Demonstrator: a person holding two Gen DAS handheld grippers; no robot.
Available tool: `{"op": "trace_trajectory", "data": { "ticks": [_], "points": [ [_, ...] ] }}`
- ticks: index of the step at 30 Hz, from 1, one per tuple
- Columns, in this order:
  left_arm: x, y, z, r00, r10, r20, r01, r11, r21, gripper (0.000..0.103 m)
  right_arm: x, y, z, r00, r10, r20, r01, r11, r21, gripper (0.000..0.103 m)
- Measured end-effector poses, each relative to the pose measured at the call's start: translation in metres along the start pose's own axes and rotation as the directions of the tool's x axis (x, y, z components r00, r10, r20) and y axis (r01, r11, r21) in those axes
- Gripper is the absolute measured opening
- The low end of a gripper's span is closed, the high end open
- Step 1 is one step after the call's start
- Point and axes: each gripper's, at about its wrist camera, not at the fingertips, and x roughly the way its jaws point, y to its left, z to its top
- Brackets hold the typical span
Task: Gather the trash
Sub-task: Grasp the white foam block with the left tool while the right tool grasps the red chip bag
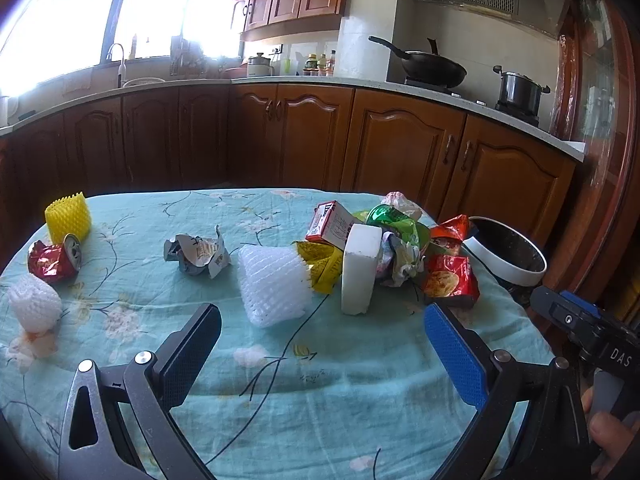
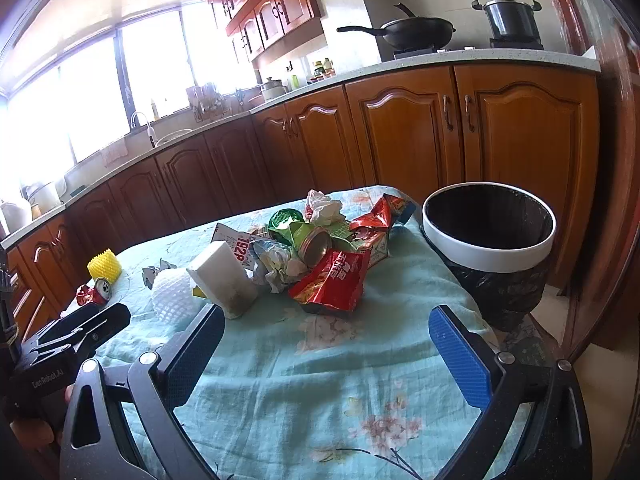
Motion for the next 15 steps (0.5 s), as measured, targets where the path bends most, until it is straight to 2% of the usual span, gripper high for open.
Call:
{"op": "trace_trajectory", "data": {
  "ticks": [4,7,9,15],
  "points": [
    [0.014,-0.005,0.006,1.000,-0.009,-0.016,0.009,1.000,0.010,0.099,0.010,-0.005,0.005,1.000,0.008,-0.025,-0.008,1.000,0.003,0.098],
    [0.028,-0.011,0.012,0.999,-0.011,-0.036,0.012,1.000,0.025,0.096,0.024,-0.011,0.009,0.998,0.021,-0.063,-0.019,1.000,0.022,0.091],
    [0.037,-0.013,0.017,0.999,-0.010,-0.046,0.011,1.000,0.028,0.094,0.035,-0.015,0.011,0.995,0.025,-0.093,-0.021,0.999,0.037,0.082],
    [0.068,-0.016,0.031,0.996,-0.003,-0.086,0.005,1.000,0.028,0.089,0.064,-0.030,0.017,0.985,0.048,-0.165,-0.033,0.995,0.097,0.072]
  ]
}}
